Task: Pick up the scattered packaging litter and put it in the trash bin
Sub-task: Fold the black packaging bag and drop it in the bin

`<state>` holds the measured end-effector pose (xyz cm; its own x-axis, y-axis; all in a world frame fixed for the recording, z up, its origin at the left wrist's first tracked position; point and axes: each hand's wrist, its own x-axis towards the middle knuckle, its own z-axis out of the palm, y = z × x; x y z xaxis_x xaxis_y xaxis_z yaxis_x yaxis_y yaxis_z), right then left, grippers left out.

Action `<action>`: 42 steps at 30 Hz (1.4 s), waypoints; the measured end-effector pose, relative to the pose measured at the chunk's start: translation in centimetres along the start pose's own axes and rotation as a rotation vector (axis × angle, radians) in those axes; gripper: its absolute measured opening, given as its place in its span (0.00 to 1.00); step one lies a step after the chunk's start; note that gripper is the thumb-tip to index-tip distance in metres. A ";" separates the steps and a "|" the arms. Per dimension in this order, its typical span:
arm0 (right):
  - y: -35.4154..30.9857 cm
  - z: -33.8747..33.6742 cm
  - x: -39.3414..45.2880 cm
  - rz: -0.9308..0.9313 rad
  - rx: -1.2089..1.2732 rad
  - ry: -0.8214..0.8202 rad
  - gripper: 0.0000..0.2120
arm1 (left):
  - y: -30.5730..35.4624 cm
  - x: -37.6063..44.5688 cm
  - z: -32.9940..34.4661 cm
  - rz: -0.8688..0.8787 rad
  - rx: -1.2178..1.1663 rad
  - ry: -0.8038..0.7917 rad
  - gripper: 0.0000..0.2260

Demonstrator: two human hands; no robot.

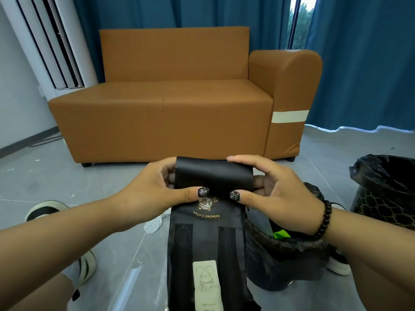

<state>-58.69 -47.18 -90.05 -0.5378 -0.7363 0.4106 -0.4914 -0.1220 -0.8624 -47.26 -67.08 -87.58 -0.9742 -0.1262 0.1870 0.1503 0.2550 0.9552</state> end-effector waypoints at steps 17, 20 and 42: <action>-0.9 -0.1 0.5 -0.142 0.031 0.135 0.22 | -0.4 -0.5 -0.4 -0.191 -0.160 -0.200 0.31; -0.8 0.2 0.3 -0.141 0.003 0.131 0.17 | -0.7 -0.4 -0.8 -0.218 -0.193 -0.169 0.21; 0.1 0.1 0.2 0.209 0.144 0.016 0.27 | -1.6 0.4 -1.1 -0.101 -0.122 0.021 0.22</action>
<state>-58.81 -47.41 -90.12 -0.6289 -0.7449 0.2228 -0.2664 -0.0627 -0.9618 -47.72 -68.62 -88.76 -0.9819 -0.1658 0.0917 0.0719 0.1214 0.9900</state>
